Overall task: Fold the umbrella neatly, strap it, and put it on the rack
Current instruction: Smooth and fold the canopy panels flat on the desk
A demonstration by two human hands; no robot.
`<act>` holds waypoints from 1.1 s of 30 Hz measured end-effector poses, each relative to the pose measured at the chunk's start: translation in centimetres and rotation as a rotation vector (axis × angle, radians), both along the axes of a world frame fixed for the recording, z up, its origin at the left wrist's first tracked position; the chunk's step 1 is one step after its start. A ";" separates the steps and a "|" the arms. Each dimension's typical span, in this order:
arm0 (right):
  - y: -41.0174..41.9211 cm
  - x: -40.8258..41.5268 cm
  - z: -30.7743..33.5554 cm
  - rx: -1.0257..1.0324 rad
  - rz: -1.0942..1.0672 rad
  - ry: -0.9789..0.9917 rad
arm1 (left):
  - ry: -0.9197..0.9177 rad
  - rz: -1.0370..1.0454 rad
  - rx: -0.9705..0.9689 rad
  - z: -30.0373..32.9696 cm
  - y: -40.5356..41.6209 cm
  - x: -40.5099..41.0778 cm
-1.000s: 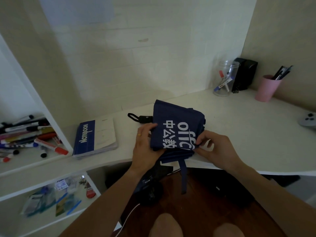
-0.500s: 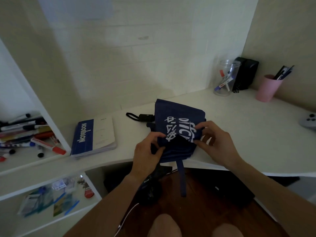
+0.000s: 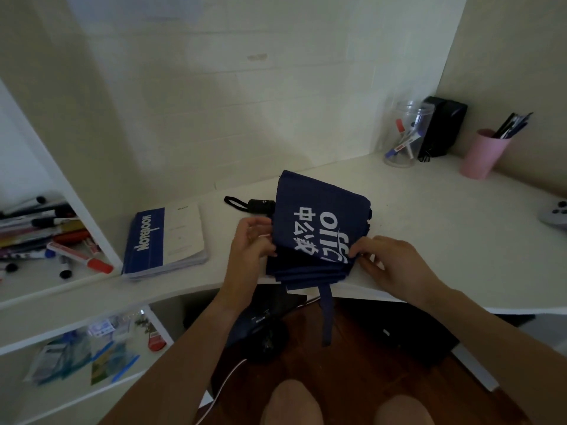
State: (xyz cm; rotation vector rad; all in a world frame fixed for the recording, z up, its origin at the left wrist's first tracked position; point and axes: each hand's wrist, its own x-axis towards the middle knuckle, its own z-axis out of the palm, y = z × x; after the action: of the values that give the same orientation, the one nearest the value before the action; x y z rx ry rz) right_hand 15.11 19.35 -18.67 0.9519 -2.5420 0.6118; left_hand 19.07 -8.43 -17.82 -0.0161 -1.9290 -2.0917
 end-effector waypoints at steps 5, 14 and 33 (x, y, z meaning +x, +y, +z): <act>0.2 0.1 1.2 -0.043 -0.017 0.064 | -0.429 0.211 0.142 1.8 -0.2 -2.7; 0.3 0.1 1.3 -0.043 0.035 0.037 | -0.444 -0.072 -0.033 1.4 0.3 -4.0; -0.6 1.0 1.0 -0.127 -0.004 0.001 | -0.181 -0.165 -0.161 1.6 -0.2 -1.8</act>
State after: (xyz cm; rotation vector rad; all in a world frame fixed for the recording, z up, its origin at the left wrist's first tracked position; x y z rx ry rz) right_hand 16.13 18.70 -17.64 0.9018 -2.4706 0.7612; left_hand 17.25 -8.65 -16.24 -0.0207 -2.2710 -2.0967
